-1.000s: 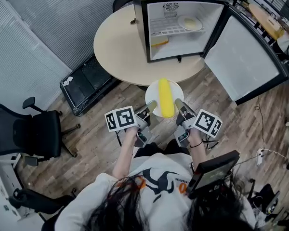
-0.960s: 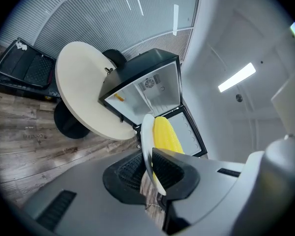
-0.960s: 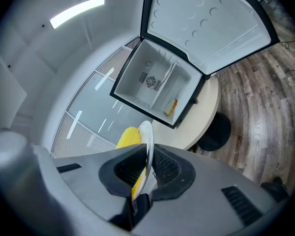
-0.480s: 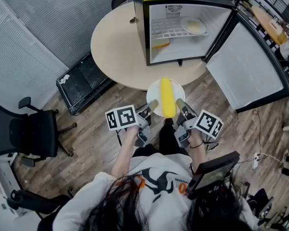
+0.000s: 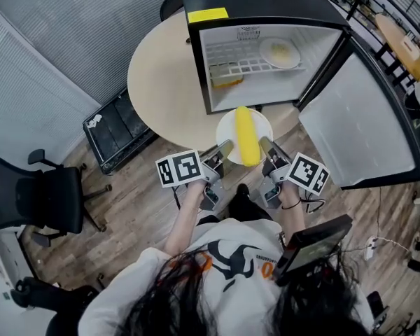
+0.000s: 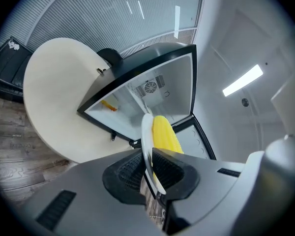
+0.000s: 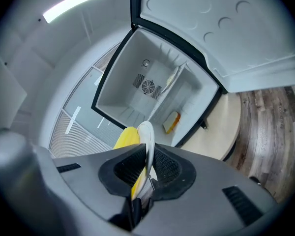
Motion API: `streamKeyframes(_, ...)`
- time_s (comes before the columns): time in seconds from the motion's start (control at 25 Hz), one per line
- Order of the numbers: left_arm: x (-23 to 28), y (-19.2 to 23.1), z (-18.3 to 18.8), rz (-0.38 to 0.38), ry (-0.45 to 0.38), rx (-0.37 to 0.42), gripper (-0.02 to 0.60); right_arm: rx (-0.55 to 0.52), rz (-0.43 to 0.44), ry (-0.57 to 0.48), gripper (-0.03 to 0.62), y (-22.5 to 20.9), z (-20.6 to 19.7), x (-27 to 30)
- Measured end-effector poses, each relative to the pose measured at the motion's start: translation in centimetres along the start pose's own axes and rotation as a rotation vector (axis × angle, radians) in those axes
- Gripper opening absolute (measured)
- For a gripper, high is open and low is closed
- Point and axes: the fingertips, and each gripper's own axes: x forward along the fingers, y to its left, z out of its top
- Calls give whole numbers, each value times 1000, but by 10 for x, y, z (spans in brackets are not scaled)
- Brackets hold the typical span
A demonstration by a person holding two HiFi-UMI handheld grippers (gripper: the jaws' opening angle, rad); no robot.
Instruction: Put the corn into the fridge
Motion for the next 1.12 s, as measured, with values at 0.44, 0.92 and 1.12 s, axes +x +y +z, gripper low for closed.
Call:
streamKeyframes(0.44,71,15,59,50,-135,-78,38,-58,45,112,35,-22,77,73)
streamKeyframes(0.92,102,22,112,92,-271,-90,38,-112,112,169,35,-17,123,128)
streamKeyframes(1.12,110,26,127,96,-329,-119,34,-115,120,169,37,-18,132,145)
